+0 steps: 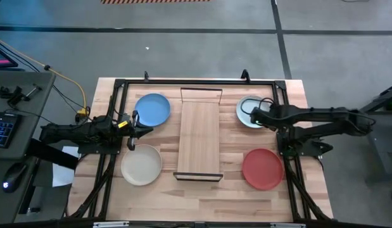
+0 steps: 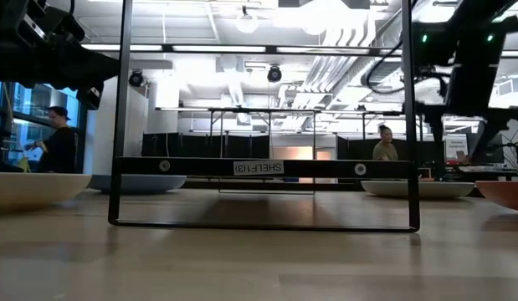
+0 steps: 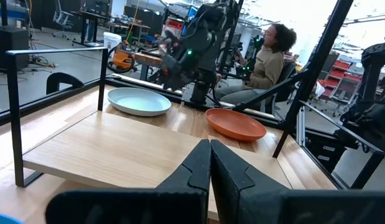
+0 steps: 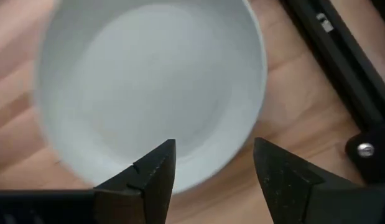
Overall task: Place and stack plates onto a shelf
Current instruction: Put the white plate on the shelf
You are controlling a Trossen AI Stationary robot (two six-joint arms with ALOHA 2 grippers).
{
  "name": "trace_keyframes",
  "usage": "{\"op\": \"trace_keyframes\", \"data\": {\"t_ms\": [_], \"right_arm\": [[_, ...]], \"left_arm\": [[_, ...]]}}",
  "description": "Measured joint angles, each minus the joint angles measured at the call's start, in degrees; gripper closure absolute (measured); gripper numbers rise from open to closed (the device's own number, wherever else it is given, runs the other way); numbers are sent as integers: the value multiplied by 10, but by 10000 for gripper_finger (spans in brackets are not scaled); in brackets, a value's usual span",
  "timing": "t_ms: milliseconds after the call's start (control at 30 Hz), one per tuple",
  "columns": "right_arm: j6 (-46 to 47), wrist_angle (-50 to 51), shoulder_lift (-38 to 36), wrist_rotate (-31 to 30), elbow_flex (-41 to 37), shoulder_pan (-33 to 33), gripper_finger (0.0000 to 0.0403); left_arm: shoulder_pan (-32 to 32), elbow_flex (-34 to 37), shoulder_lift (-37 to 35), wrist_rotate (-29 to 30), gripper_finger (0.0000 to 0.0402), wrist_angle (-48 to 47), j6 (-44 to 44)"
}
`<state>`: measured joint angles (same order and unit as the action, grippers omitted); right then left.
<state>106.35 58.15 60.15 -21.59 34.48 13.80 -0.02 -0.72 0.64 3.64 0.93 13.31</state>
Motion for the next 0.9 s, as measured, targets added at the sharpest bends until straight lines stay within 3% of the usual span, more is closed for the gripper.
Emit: {"op": "trace_keyframes", "data": {"t_ms": [167, 500, 600, 800, 900], "right_arm": [[19, -46, 35, 31, -36, 18, 206], [72, -171, 36, 30, -120, 42, 217], [90, -173, 34, 23, -125, 42, 254], [73, -179, 31, -27, -125, 42, 380], [49, -186, 7, -50, -125, 42, 390]], "left_arm": [[0, 0, 0, 0, 401, 0, 0], [0, 0, 0, 0, 401, 0, 0], [0, 0, 0, 0, 401, 0, 0], [0, 0, 0, 0, 401, 0, 0], [0, 0, 0, 0, 401, 0, 0]]}}
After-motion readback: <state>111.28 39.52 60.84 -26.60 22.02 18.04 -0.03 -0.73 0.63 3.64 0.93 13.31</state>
